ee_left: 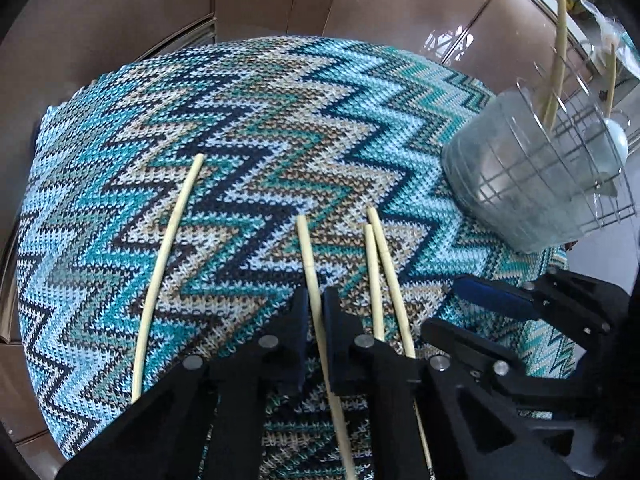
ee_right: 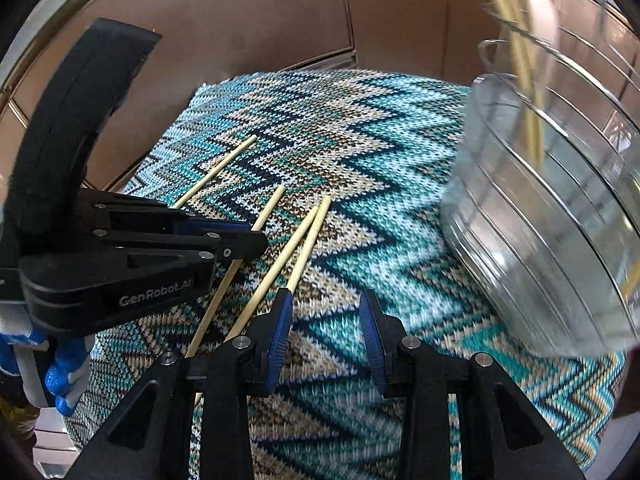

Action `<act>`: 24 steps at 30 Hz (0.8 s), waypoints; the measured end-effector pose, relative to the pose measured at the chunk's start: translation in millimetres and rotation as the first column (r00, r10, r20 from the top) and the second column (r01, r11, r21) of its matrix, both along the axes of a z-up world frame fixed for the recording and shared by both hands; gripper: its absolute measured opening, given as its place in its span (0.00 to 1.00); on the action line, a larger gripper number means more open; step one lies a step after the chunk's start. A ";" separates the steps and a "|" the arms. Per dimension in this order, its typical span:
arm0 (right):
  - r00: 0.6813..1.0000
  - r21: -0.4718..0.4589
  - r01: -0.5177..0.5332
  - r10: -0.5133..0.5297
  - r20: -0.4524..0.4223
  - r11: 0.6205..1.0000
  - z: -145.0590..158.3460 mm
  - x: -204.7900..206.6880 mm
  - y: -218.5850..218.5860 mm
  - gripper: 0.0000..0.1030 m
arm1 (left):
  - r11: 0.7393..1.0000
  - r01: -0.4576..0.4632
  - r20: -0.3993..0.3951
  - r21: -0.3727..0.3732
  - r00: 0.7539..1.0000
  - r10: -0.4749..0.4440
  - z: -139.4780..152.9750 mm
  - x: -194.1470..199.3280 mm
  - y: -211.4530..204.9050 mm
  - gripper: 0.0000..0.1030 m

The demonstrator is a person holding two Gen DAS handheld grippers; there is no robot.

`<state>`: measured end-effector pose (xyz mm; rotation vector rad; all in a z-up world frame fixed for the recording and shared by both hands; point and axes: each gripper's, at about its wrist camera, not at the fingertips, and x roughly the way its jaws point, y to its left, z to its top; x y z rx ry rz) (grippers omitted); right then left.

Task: Organize utensils
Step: 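Move both tools down toward the remaining chopsticks on the cloth, then grasp a wooden chopstick with the left tool while the right tool grasps another chopstick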

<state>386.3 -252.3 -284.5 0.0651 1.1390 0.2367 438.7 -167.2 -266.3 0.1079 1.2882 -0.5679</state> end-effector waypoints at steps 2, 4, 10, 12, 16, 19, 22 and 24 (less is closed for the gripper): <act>1.000 0.014 -0.005 0.005 -0.022 1.000 -2.8 7.3 1.8 0.29 | 1.000 -0.006 0.003 -0.009 1.000 0.006 0.8 2.6 4.0 0.05; 0.999 0.023 -0.008 0.009 -0.035 1.000 -4.6 13.7 3.3 0.28 | 1.000 -0.007 0.001 -0.024 1.000 0.007 0.9 5.1 9.3 0.05; 0.997 0.025 -0.007 0.009 -0.072 1.000 -8.1 31.1 8.2 0.27 | 0.997 -0.027 -0.014 -0.072 1.000 0.026 -1.6 10.8 25.5 0.04; 0.996 0.011 -0.010 0.011 -0.086 1.000 -11.2 36.4 11.2 0.26 | 0.996 -0.030 -0.015 -0.085 0.999 0.028 -2.6 11.4 29.2 0.05; 0.993 -0.015 -0.006 0.004 -0.118 1.000 -16.6 50.0 16.5 0.23 | 0.993 -0.040 -0.018 -0.111 0.999 0.038 -4.2 10.7 36.4 0.05; 0.990 -0.030 -0.007 0.003 -0.138 1.000 -16.5 59.1 19.1 0.23 | 0.990 -0.049 -0.020 -0.132 0.999 0.047 -5.0 7.8 48.8 0.05; 0.989 -0.040 -0.005 -0.001 -0.148 0.999 -18.0 67.2 21.3 0.23 | 0.988 -0.058 -0.011 -0.144 0.998 0.057 -1.7 0.3 63.6 0.04; 0.989 -0.039 0.001 -0.007 -0.148 0.999 -18.2 68.8 21.5 0.15 | 0.986 -0.065 -0.006 -0.152 0.998 0.065 3.1 -6.1 68.3 0.04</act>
